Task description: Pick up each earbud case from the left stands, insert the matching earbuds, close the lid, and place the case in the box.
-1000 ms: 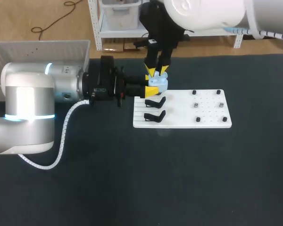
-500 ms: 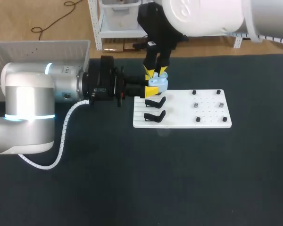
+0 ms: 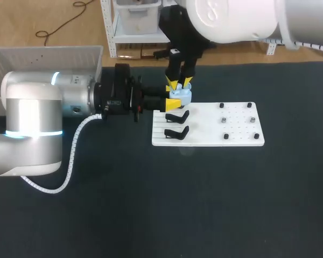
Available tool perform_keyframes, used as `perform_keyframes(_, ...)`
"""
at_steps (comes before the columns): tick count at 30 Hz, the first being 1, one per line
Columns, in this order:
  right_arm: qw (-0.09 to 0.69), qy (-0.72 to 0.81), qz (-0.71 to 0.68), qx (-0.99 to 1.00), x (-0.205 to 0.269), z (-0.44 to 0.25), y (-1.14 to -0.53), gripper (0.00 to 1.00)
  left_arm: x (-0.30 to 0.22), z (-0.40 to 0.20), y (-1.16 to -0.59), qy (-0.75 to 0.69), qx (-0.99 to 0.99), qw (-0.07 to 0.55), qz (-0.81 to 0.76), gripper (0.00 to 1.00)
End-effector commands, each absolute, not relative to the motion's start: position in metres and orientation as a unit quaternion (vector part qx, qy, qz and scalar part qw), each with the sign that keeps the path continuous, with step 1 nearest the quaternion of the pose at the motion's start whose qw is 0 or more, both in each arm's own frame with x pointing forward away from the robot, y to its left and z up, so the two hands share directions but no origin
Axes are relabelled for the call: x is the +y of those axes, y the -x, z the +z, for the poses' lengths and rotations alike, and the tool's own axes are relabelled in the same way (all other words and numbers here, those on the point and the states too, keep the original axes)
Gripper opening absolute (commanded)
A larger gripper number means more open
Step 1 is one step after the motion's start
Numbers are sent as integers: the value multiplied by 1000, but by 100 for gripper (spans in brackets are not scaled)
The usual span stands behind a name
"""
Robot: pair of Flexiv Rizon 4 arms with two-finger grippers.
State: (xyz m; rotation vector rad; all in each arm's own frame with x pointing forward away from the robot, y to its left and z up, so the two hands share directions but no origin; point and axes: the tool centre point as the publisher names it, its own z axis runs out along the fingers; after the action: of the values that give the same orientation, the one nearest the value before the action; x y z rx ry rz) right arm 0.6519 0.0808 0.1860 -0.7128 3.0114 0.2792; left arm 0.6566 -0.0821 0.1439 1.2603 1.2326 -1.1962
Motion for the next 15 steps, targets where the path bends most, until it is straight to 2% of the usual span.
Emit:
perform_keyframes(1, 14, 229, 89, 969, 81, 185, -654, 0, -82, 143, -656, -517, 506, 486, -490, 0)
perform_keyframes(15, 7, 230, 82, 970, 84, 185, -653, 0, -82, 143, -656, -517, 506, 486, -490, 0)
